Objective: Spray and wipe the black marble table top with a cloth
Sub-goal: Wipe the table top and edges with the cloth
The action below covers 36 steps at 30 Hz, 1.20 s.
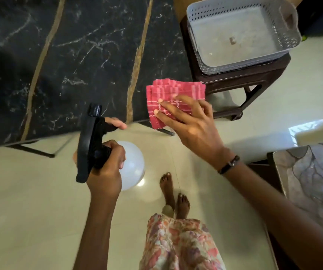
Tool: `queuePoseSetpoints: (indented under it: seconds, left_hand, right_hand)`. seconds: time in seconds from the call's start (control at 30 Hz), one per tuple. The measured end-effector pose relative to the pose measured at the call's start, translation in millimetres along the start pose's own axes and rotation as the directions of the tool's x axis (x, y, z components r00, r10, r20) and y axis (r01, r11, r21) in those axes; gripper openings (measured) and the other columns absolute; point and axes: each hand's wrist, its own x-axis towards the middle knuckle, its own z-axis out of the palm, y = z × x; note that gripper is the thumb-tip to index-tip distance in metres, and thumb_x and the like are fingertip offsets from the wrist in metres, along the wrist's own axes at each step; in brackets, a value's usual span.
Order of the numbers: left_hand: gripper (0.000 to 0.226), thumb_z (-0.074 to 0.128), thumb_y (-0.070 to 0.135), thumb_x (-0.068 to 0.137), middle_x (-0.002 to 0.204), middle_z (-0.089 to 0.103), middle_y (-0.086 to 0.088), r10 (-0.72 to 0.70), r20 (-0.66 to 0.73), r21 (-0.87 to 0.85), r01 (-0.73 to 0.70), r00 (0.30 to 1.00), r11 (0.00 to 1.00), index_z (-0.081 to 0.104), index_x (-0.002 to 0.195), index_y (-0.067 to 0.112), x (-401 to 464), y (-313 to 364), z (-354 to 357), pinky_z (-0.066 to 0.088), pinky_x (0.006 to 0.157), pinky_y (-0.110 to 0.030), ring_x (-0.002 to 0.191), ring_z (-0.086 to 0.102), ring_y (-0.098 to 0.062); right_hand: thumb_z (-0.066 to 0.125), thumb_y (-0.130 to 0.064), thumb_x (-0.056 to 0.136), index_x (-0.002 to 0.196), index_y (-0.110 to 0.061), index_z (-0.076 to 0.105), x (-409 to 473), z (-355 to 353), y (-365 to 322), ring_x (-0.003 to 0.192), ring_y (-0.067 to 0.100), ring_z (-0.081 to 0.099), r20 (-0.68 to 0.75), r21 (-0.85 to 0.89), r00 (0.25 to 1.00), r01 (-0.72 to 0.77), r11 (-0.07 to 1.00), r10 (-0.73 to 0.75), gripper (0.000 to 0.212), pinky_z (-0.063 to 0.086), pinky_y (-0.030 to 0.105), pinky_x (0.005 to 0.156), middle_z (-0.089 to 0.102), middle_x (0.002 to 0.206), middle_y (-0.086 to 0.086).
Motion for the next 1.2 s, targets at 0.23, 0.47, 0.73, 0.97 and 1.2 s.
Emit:
queuePoseSetpoints:
  seconds: [0.23, 0.47, 0.73, 0.97, 1.2]
  left_hand:
    - [0.019, 0.049, 0.014, 0.066, 0.053, 0.052, 0.013, -0.002, -0.057, 0.038, 0.004, 0.998, 0.999, 0.058, 0.08, 0.005, -21, -34, -21, 0.039, 0.054, -0.02, 0.044, 0.041, -0.014]
    - [0.025, 0.049, 0.014, 0.066, 0.063, 0.056, 0.01, 0.037, -0.137, 0.078, -0.026, 0.99, 0.997, 0.06, 0.085, 0.002, -32, -52, -47, 0.036, 0.052, -0.028, 0.044, 0.038, -0.023]
    - [0.015, 0.05, 0.014, 0.068, 0.063, 0.056, 0.005, 0.004, -0.203, 0.071, 0.011, 0.979, 0.997, 0.059, 0.079, 0.01, -45, -62, -81, 0.038, 0.05, -0.029, 0.045, 0.041, -0.017]
    - [0.009, 0.05, 0.019, 0.064, 0.056, 0.058, 0.014, -0.05, -0.324, 0.035, 0.065, 0.945, 0.997, 0.054, 0.067, 0.012, -43, -72, -123, 0.041, 0.053, -0.013, 0.044, 0.043, -0.01]
    - [0.029, 0.048, 0.001, 0.067, 0.077, 0.059, -0.012, 0.01, -0.291, 0.071, 0.011, 0.957, 0.997, 0.061, 0.092, 0.001, -14, -73, -173, 0.035, 0.051, -0.04, 0.044, 0.035, -0.035]
  right_hand:
    - [0.051, -0.01, 0.098, 0.147, -0.023, 0.033, 7, 35, 35, 0.137, 0.036, 0.036, 0.022, -0.217, 0.836, 0.539, 0.814, -0.548, 0.054, 0.029, 0.055, 0.113, 0.036, 0.151, 0.003]
    - [0.05, -0.01, 0.097, 0.15, -0.021, 0.026, 12, 40, 35, 0.14, 0.031, 0.03, 0.067, -0.34, 0.771, 0.615, 0.712, -0.633, 0.059, 0.024, 0.048, 0.114, 0.029, 0.155, -0.001]
    - [0.058, -0.013, 0.09, 0.149, -0.026, 0.025, 88, 78, -106, 0.142, 0.026, 0.03, 0.1, -0.333, 0.664, 0.724, 0.604, -0.741, 0.069, 0.029, 0.045, 0.114, 0.025, 0.157, -0.005]
    - [0.066, -0.016, 0.084, 0.149, -0.022, 0.027, 53, 44, -32, 0.138, 0.034, 0.035, 0.092, -0.314, 0.723, 0.674, 0.669, -0.685, 0.076, 0.036, 0.053, 0.109, 0.026, 0.154, 0.003]
    - [0.055, -0.013, 0.09, 0.151, -0.022, 0.019, 102, 75, -134, 0.141, 0.032, 0.03, 0.115, -0.315, 0.731, 0.669, 0.673, -0.673, 0.071, 0.031, 0.052, 0.111, 0.025, 0.156, 0.002]
